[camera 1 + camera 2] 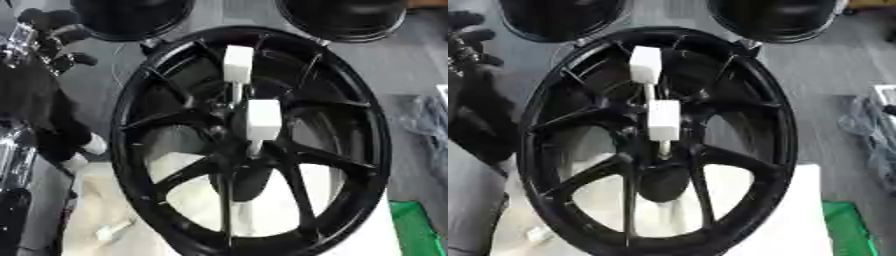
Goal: Pull the pin out of the wheel hub.
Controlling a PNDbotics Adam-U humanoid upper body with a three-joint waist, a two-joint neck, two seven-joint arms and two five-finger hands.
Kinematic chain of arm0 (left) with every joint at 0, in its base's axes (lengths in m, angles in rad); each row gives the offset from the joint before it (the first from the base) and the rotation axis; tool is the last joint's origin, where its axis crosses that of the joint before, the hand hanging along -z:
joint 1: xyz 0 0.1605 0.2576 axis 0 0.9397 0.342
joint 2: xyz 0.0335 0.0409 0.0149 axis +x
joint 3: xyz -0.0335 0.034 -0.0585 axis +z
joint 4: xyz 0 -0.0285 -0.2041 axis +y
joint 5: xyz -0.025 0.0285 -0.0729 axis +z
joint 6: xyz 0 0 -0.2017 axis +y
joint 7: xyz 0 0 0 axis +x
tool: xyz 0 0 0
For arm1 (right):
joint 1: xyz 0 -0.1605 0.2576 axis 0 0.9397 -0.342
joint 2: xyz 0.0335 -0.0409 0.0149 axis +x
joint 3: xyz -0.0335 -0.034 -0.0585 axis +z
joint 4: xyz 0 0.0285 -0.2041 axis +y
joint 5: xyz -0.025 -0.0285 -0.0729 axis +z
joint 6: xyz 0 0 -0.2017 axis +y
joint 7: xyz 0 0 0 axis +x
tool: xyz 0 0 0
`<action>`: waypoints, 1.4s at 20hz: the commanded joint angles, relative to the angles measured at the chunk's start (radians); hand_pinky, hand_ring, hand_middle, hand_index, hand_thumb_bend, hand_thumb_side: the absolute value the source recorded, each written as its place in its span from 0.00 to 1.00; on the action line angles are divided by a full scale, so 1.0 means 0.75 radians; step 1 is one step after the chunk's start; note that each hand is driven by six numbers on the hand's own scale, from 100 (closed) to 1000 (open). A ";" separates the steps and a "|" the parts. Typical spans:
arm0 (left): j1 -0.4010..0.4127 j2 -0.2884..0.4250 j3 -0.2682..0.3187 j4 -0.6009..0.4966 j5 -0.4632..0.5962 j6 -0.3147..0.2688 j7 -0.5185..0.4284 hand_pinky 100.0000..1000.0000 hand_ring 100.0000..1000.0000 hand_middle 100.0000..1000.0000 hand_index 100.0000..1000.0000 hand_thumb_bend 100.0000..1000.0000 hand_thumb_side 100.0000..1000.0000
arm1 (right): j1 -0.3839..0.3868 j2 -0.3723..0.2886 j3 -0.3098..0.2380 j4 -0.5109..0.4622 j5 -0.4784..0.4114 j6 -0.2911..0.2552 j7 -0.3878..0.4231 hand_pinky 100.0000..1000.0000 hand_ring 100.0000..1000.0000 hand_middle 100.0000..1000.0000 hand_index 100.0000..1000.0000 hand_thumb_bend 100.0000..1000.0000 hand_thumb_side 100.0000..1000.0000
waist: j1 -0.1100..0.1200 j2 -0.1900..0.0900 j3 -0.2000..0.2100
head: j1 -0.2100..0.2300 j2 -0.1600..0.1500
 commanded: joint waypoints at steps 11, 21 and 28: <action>-0.032 0.045 -0.003 -0.034 0.003 -0.004 -0.001 0.57 0.79 0.80 0.76 0.00 0.71 | -0.015 -0.025 -0.008 -0.032 0.004 -0.008 0.001 0.70 0.83 0.70 0.81 0.00 0.55 | 0.002 -0.021 -0.018 | -0.023 -0.003; -0.349 0.483 -0.150 -0.120 0.067 -0.121 -0.031 0.60 0.81 0.84 0.82 0.00 0.55 | -0.018 -0.027 -0.010 -0.032 -0.006 -0.016 -0.008 0.70 0.82 0.69 0.81 0.00 0.56 | 0.027 -0.015 -0.054 | -0.023 -0.005; -0.639 0.846 -0.396 -0.158 0.073 -0.082 -0.182 0.66 0.82 0.83 0.82 0.00 0.48 | -0.008 -0.055 0.006 -0.032 -0.014 -0.004 -0.012 0.69 0.82 0.69 0.81 0.00 0.56 | 0.058 -0.029 -0.058 | -0.066 0.003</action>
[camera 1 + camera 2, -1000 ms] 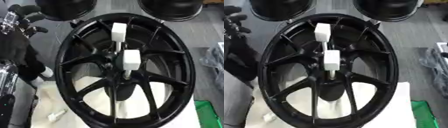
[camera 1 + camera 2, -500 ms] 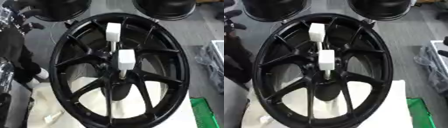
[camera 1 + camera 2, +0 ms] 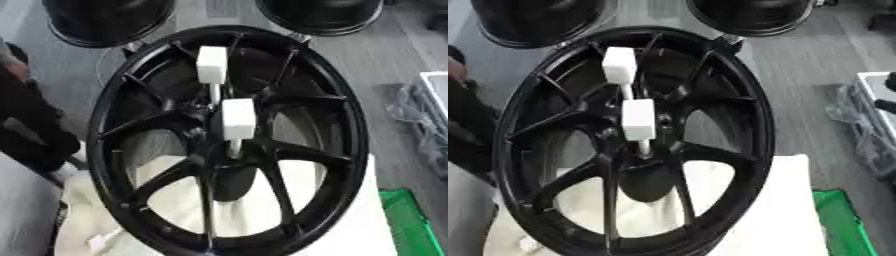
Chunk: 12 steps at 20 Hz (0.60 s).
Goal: Pull the pin out of the wheel hub.
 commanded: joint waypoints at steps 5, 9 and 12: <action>-0.251 0.191 -0.247 -0.007 -0.179 0.049 -0.361 0.71 0.81 0.81 0.82 0.00 0.40 | 0.021 -0.055 0.001 -0.032 0.009 0.008 -0.003 0.69 0.81 0.68 0.80 0.00 0.57 | 0.009 -0.042 0.012 | -0.047 0.003; -0.353 0.164 -0.361 0.012 -0.334 0.026 -0.680 0.74 0.82 0.82 0.83 0.00 0.58 | 0.035 -0.058 0.003 -0.032 0.022 0.013 -0.006 0.69 0.81 0.68 0.80 0.00 0.57 | 0.013 -0.047 0.023 | -0.065 0.001; -0.416 0.129 -0.404 0.026 -0.377 0.006 -0.850 0.75 0.80 0.81 0.84 0.00 0.64 | 0.042 -0.057 0.005 -0.032 0.029 0.013 -0.004 0.69 0.81 0.68 0.80 0.00 0.57 | 0.010 -0.050 0.028 | -0.089 -0.004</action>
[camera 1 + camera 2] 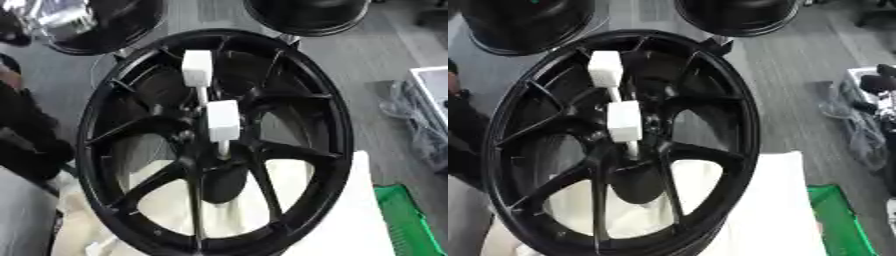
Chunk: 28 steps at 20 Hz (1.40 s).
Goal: Pull the pin out of the wheel hub.
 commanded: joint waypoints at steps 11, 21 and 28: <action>-0.271 -0.216 -0.183 0.160 -0.177 -0.022 -0.277 0.78 0.81 0.82 0.86 0.00 0.61 | 0.019 -0.027 0.000 -0.032 0.018 0.011 0.002 0.69 0.81 0.68 0.80 0.00 0.58 | -0.015 -0.037 0.013 | -0.020 0.001; -0.253 -0.242 -0.184 0.306 -0.334 -0.066 -0.215 0.86 0.84 0.80 0.85 0.35 0.50 | 0.021 -0.031 0.005 -0.032 0.026 0.013 0.009 0.69 0.82 0.68 0.80 0.00 0.58 | -0.017 -0.038 0.013 | -0.023 -0.002; -0.242 -0.270 -0.173 0.463 -0.403 -0.085 -0.175 0.87 0.85 0.81 0.88 0.49 0.67 | 0.018 -0.031 0.005 -0.032 0.026 0.018 0.010 0.69 0.82 0.68 0.80 0.00 0.58 | -0.016 -0.038 0.008 | -0.020 0.006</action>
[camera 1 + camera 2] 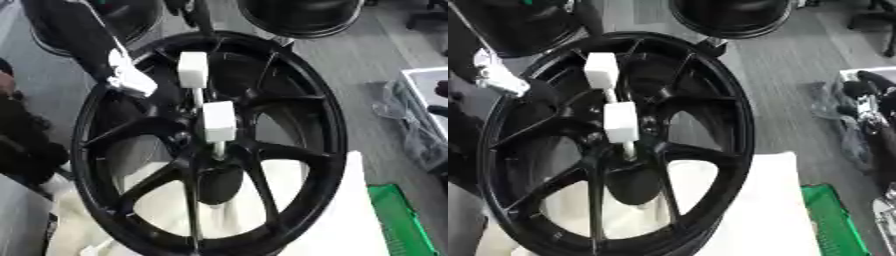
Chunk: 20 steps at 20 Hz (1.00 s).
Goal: Pull the pin out of the wheel hub.
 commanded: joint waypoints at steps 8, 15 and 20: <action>-0.021 -0.053 0.057 0.222 -0.074 -0.049 0.002 0.87 0.86 0.81 0.88 0.47 0.75 | -0.011 -0.028 -0.001 -0.032 -0.003 0.010 0.002 0.69 0.82 0.69 0.80 0.00 0.58 | -0.008 -0.031 -0.011 | 0.007 0.004; -0.036 -0.121 0.064 0.356 -0.117 -0.097 -0.061 0.88 0.86 0.81 0.89 0.50 0.81 | -0.017 -0.026 0.001 -0.032 -0.006 0.015 0.007 0.69 0.82 0.69 0.80 0.00 0.58 | -0.010 -0.031 -0.018 | 0.010 0.012; -0.056 -0.172 0.090 0.457 -0.178 -0.156 -0.085 0.89 0.87 0.82 0.89 0.53 0.79 | -0.020 -0.024 0.006 -0.032 -0.006 0.025 0.012 0.69 0.82 0.69 0.80 0.00 0.59 | -0.013 -0.030 -0.022 | 0.015 0.012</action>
